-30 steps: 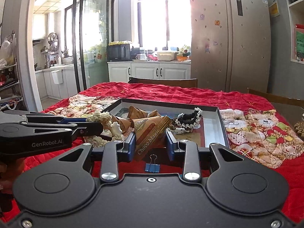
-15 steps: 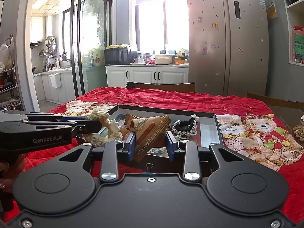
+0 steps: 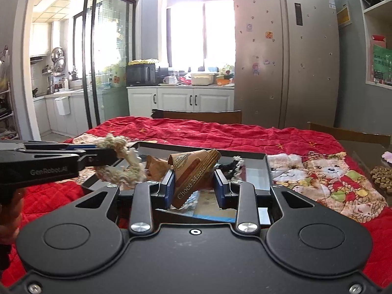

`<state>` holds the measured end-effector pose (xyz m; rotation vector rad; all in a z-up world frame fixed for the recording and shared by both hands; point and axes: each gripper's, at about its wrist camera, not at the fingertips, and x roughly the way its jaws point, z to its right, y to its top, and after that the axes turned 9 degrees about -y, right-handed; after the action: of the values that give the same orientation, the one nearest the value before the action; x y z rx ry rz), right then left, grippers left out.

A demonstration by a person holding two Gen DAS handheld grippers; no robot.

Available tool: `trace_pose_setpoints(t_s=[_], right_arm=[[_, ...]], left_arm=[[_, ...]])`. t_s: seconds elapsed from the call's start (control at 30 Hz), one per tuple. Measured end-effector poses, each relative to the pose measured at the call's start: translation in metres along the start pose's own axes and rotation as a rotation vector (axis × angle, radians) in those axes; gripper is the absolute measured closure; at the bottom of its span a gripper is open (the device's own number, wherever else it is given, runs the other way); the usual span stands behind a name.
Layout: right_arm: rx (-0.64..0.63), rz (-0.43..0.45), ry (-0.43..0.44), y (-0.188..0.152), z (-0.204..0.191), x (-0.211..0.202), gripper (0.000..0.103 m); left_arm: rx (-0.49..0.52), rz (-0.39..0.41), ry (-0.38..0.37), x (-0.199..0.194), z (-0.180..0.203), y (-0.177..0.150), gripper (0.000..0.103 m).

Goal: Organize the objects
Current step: 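Lift the cream scrunchie with the left tool while the right tool carries the pyramid toward the box, then lower the cream scrunchie into the box with the left tool while the right tool lowers the pyramid inside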

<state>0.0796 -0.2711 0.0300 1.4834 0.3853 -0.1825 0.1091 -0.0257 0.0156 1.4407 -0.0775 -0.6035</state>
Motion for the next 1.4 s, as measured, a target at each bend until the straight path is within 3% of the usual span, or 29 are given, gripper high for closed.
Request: trace_pose_setpoints(t_s=[0.67,1.4], right_arm=[[-0.007,-0.07,-0.102,0.003,0.022,0.068,0.071],[0.045,-0.128,-0.114,-0.015,0.024,0.115,0.071]], left_arm=[[-0.042,-0.063,0.048,0.053,-0.016,-0.005,0.087],[-0.033,-0.127,0.062,0.085,-0.021,-0.02,0.087]])
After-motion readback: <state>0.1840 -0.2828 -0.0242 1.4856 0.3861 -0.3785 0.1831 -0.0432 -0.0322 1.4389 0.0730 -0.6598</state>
